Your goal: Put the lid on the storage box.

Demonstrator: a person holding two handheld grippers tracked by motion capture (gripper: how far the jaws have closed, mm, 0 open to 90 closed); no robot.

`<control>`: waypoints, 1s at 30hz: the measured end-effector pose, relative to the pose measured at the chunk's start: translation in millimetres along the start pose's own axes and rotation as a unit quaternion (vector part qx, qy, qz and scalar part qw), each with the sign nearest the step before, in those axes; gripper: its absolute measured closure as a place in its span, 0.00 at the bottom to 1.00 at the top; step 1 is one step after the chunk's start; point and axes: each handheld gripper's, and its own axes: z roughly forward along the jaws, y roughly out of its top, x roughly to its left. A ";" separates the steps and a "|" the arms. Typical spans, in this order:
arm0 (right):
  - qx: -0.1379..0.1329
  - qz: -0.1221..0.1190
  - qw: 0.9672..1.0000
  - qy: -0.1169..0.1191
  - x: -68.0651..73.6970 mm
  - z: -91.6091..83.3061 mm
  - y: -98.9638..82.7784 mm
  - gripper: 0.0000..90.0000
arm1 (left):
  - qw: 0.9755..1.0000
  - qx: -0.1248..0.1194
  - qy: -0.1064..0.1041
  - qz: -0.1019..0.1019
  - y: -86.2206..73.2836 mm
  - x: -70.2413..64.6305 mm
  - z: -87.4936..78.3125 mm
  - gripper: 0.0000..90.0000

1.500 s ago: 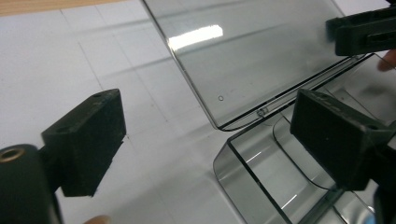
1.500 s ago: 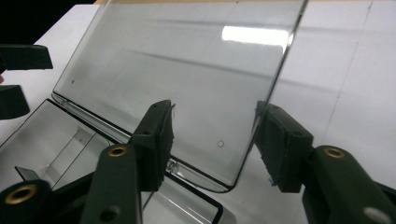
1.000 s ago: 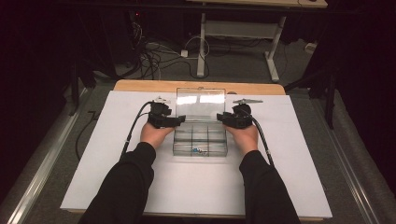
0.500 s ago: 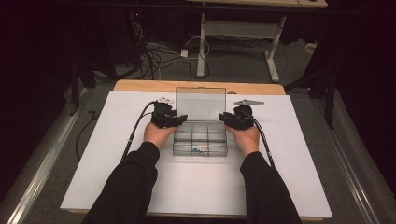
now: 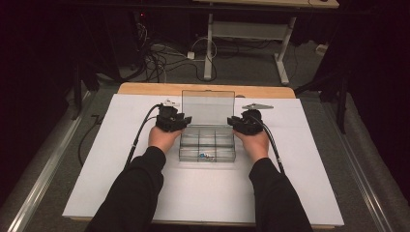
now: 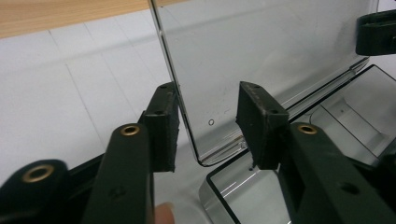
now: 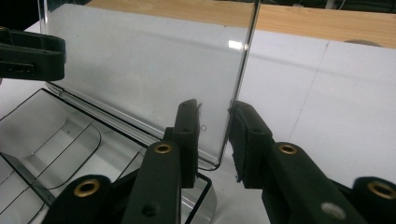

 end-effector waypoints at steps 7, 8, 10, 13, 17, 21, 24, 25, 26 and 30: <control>-0.007 -0.011 1.000 -0.006 2.1 -2.5 -1.6 0.85 | 1.000 -0.002 0.003 0.011 0.0 -0.4 -3.9 0.72; -0.007 -0.014 1.000 -0.008 2.6 -3.1 -1.7 0.85 | 1.000 -0.001 0.004 0.014 -0.1 -0.9 -4.6 0.72; -0.008 -0.017 1.000 -0.011 3.6 -3.9 -2.3 0.85 | 1.000 -0.006 0.005 0.016 -1.0 -2.0 -6.6 0.73; -0.013 -0.020 1.000 -0.011 4.7 -5.4 -3.4 0.85 | 1.000 -0.012 0.003 0.015 -3.6 -2.9 -8.7 0.74; -0.015 -0.029 0.999 -0.015 8.0 -8.5 -3.7 0.85 | 1.000 -0.014 0.001 0.021 -5.4 -3.8 -11.4 0.74; -0.015 -0.036 0.999 -0.017 10.1 -11.2 -4.4 0.84 | 0.999 -0.015 0.003 0.029 -5.5 -6.5 -14.2 0.74; -0.016 -0.043 0.999 -0.019 11.6 -13.0 -5.5 0.83 | 0.999 -0.017 0.004 0.036 -7.1 -8.5 -16.6 0.74; -0.018 -0.046 0.999 -0.021 12.4 -13.5 -6.0 0.83 | 0.999 -0.018 0.003 0.036 -7.9 -8.9 -17.5 0.74; -0.018 -0.047 0.998 -0.022 13.0 -14.3 -6.4 0.83 | 0.999 -0.020 0.003 0.036 -8.8 -9.4 -18.3 0.74; -0.020 -0.049 0.998 -0.020 13.3 -17.2 -8.1 0.83 | 0.999 -0.032 0.000 0.032 -12.1 -9.8 -21.8 0.74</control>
